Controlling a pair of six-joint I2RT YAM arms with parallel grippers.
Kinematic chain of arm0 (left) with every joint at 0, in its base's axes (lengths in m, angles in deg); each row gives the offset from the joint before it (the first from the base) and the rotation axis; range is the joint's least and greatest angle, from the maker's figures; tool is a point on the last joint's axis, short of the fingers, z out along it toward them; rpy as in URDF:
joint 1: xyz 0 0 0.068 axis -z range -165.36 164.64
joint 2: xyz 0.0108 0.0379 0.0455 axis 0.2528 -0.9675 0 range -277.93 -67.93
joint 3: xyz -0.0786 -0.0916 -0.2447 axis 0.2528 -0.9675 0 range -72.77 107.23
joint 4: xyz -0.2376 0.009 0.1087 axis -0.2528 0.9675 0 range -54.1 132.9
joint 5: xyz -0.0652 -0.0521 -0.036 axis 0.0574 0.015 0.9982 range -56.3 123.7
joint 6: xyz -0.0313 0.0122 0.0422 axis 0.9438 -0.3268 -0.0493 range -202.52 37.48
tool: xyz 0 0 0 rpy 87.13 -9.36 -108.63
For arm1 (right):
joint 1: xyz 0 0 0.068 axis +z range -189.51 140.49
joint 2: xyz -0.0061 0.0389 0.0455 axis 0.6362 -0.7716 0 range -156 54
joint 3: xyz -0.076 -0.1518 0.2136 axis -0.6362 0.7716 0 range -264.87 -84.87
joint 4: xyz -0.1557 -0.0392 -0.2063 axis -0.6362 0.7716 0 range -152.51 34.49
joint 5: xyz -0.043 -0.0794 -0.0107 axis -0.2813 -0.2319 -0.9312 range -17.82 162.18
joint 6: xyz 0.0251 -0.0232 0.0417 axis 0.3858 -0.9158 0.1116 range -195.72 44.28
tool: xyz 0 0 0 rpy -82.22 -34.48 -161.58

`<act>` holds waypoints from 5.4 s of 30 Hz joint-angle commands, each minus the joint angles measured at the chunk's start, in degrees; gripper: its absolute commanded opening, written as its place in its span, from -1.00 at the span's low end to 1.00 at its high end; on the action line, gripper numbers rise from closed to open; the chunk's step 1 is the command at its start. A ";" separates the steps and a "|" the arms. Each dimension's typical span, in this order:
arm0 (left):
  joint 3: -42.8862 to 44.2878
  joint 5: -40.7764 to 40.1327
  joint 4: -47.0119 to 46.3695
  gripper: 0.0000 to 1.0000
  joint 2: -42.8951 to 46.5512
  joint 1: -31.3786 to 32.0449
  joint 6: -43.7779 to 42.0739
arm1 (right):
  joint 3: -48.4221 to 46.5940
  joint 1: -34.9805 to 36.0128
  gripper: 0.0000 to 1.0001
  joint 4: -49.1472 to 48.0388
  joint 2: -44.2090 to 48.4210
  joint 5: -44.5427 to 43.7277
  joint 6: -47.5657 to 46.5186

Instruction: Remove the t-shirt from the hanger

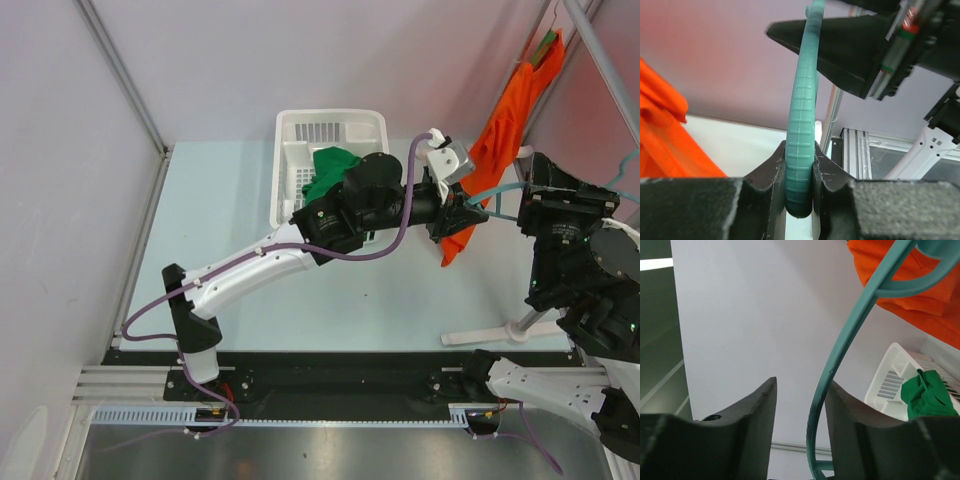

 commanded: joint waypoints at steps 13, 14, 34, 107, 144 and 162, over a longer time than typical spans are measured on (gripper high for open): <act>-3.41 -4.66 2.36 0.33 7.65 -0.05 2.30 | -2.23 0.46 0.99 10.23 3.99 4.35 -12.18; -3.42 -4.58 2.89 0.52 8.09 -0.05 2.04 | -2.75 0.55 0.99 11.74 5.04 5.83 -12.62; -51.28 -2.30 1.93 1.00 48.51 -0.05 8.80 | -1.97 1.08 0.99 28.37 8.48 52.45 -37.92; -67.22 -8.54 8.00 0.99 66.37 -0.05 15.49 | -19.99 -36.08 0.99 9.20 -20.62 75.36 -46.90; -67.84 -6.78 6.86 1.00 66.55 -0.05 16.45 | -25.42 -41.57 0.99 18.78 -24.47 57.91 -57.10; -66.96 -7.22 9.14 0.99 67.16 0.03 16.54 | -61.11 -22.65 0.99 24.42 -58.12 4.99 -64.64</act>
